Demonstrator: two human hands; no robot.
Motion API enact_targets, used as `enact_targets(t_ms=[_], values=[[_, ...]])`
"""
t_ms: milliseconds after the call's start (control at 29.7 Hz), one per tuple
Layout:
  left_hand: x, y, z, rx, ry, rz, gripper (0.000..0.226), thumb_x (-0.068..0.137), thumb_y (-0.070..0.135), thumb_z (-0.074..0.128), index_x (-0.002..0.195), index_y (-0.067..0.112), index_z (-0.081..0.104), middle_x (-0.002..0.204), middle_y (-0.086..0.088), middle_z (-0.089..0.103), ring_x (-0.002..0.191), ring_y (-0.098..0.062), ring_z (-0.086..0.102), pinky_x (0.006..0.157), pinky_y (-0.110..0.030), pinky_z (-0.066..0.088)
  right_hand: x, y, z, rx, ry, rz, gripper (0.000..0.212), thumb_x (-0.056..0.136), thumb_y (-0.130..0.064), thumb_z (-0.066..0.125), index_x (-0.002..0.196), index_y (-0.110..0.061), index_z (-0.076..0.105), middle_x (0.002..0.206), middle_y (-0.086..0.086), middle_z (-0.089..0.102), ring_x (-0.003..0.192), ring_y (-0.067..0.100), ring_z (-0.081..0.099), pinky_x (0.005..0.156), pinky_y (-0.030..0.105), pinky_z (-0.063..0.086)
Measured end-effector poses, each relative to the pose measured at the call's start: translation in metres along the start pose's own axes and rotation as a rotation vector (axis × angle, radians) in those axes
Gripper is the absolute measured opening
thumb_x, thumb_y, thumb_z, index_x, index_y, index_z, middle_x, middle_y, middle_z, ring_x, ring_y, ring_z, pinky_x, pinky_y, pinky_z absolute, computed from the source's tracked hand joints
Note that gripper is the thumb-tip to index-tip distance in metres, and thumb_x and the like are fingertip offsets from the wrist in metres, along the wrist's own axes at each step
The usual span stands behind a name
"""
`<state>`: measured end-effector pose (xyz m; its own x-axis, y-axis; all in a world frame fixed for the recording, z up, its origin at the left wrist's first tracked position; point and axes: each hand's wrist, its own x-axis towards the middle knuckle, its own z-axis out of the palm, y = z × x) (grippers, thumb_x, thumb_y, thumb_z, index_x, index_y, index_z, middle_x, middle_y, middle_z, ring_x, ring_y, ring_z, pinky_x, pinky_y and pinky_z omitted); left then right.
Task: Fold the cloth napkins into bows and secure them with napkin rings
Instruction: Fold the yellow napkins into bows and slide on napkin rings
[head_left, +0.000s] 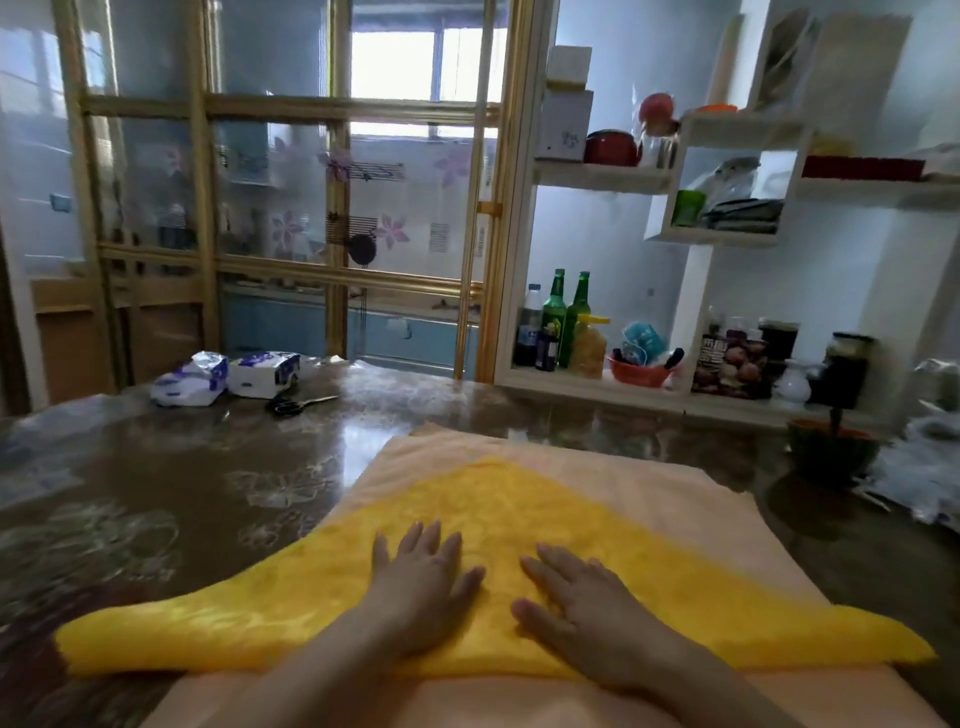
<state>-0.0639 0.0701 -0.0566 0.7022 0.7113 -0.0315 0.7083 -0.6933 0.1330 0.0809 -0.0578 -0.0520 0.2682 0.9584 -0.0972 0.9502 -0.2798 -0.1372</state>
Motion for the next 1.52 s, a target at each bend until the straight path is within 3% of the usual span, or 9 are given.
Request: enact_targets(t_ms=[169,303,404,539,809,1045,1146,1281,1517], values=[[-0.024,0.001,-0.001,-0.025,-0.03,-0.018,0.065,0.096,0.057,0.019,0.151,0.024,0.007,0.159,-0.002,-0.004,0.146,-0.019,-0.006,0.115,-0.049,-0.005,-0.022,-0.014,-0.01,0.019,-0.065,0.009,0.104,0.062,-0.082,0.004,0.151,-0.03,0.012,0.159,-0.004,0.003,0.146,0.01,0.002,0.117,0.031,0.002],[-0.041,0.009,0.004,0.006,-0.085,0.007,0.071,0.094,0.061,0.019,0.151,0.024,0.0,0.158,-0.003,-0.011,0.145,-0.021,-0.012,0.114,-0.05,-0.009,-0.041,-0.02,-0.02,-0.046,-0.001,0.02,0.071,0.088,-0.069,0.023,0.142,-0.025,0.036,0.15,0.0,0.034,0.137,0.018,0.032,0.11,0.033,0.027],[-0.046,0.012,0.007,0.022,-0.093,0.024,0.071,0.094,0.062,0.018,0.151,0.024,-0.002,0.157,-0.002,-0.014,0.144,-0.02,-0.015,0.114,-0.05,-0.01,-0.041,-0.023,-0.017,-0.133,0.124,0.011,0.104,0.063,-0.083,-0.006,0.136,-0.025,0.041,0.138,0.001,0.048,0.126,0.02,0.044,0.1,0.035,0.036],[-0.047,0.013,0.007,0.019,-0.082,0.017,0.071,0.094,0.062,0.017,0.151,0.025,-0.003,0.157,-0.001,-0.014,0.144,-0.018,-0.015,0.115,-0.049,-0.011,-0.026,-0.009,-0.003,-0.064,-0.019,-0.008,0.142,0.028,-0.089,-0.021,0.15,-0.026,0.016,0.159,0.004,0.008,0.146,0.019,0.007,0.117,0.036,0.007],[-0.035,0.009,0.008,0.029,-0.1,-0.037,0.089,0.078,0.077,0.0,0.15,0.026,-0.005,0.157,-0.001,-0.014,0.145,-0.019,-0.014,0.114,-0.05,-0.01,-0.013,0.0,-0.004,0.022,-0.081,-0.055,0.115,0.049,-0.083,-0.002,0.151,-0.031,0.004,0.159,-0.003,-0.008,0.145,0.011,-0.01,0.116,0.031,-0.007],[-0.036,0.013,0.004,0.027,-0.047,-0.021,0.081,0.085,0.072,0.004,0.15,0.025,-0.003,0.158,-0.002,-0.013,0.145,-0.019,-0.014,0.114,-0.05,-0.01,-0.008,0.005,0.004,0.031,-0.026,-0.066,0.13,0.037,-0.091,-0.015,0.151,-0.032,0.004,0.159,-0.005,-0.009,0.145,0.011,-0.011,0.116,0.039,-0.011],[-0.043,0.031,0.008,-0.007,0.004,0.161,0.141,0.028,0.083,-0.039,0.15,0.029,0.003,0.158,0.004,-0.009,0.144,-0.013,-0.012,0.114,-0.043,-0.009,-0.012,0.001,0.006,0.024,0.028,-0.047,0.11,0.057,-0.083,-0.007,0.151,-0.028,0.01,0.159,-0.002,-0.005,0.146,0.013,-0.008,0.116,0.038,-0.009],[-0.045,0.04,0.019,-0.006,-0.015,0.216,0.148,0.017,0.081,-0.041,0.15,0.03,-0.001,0.158,0.005,-0.01,0.144,-0.011,-0.012,0.114,-0.041,-0.01,-0.017,-0.003,0.011,0.023,0.02,-0.092,0.053,0.102,-0.038,0.019,0.152,-0.023,0.007,0.159,-0.002,-0.004,0.146,0.011,-0.006,0.115,0.031,-0.007],[-0.051,0.042,0.016,-0.063,-0.031,0.213,0.148,0.015,0.09,-0.03,0.149,0.036,0.0,0.156,0.011,-0.012,0.143,-0.008,-0.015,0.114,-0.04,-0.013,-0.051,0.069,0.0,-0.041,0.002,0.107,0.138,0.028,-0.091,-0.028,0.15,-0.034,0.004,0.158,-0.008,-0.008,0.145,0.008,-0.007,0.116,0.032,-0.005]])
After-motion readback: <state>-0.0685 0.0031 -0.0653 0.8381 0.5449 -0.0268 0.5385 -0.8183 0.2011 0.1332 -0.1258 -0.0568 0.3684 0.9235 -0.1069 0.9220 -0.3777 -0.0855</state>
